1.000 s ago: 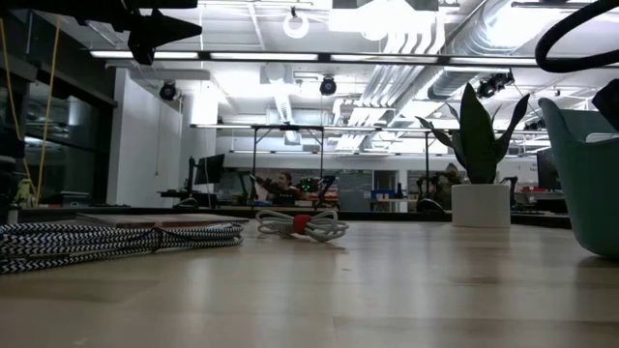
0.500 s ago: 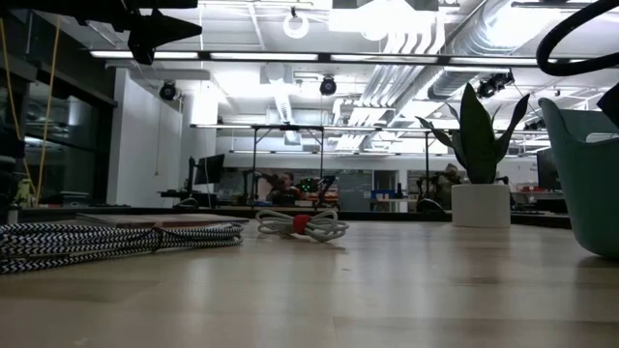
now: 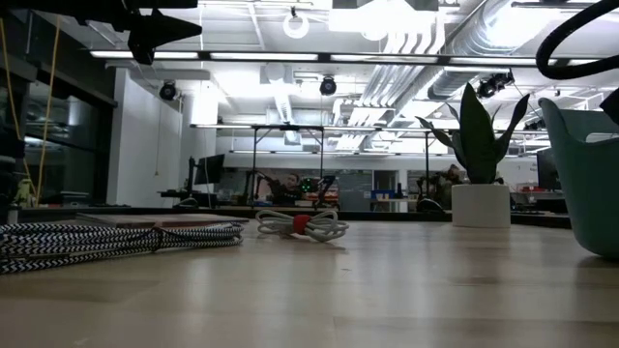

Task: Pick and place USB-C Cables
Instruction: Put the black white USB cable into the bin

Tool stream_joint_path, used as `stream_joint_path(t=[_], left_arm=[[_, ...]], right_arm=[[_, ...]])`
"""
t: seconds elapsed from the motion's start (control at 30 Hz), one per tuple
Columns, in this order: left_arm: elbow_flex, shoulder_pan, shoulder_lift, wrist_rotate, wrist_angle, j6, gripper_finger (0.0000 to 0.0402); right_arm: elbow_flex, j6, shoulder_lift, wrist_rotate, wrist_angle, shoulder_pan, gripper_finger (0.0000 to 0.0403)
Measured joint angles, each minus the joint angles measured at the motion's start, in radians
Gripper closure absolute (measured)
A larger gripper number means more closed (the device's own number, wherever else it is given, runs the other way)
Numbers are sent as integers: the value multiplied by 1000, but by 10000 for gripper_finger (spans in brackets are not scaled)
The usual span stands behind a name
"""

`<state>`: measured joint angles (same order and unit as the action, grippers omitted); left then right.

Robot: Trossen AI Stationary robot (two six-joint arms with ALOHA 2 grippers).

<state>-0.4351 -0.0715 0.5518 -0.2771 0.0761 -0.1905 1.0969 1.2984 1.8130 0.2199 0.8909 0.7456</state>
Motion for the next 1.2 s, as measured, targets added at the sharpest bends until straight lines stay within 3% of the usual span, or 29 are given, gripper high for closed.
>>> stream_joint_path(t=[0.33,0.53,0.73,0.83,1.0,1.2], left_arm=[[0,0,0,0,0,1,191],[0,0,0,0,0,1,191],[0,0,0,0,1,2,191],[0,0,0,0,1,2,191],[0,0,0,0,2,2,191],[0,0,0,0,-1,2,191]], right_arm=[[0,-76,-50,76,50,1,144],[1,-18,-193,-103,109,18,144],[1,-28,-339,-355,-20,39,144],[2,-150,-391,-482,-163,33,144],[2,-527,-429,-737,-336,-12,144],[2,-927,-459,-871,-415,-144,144]])
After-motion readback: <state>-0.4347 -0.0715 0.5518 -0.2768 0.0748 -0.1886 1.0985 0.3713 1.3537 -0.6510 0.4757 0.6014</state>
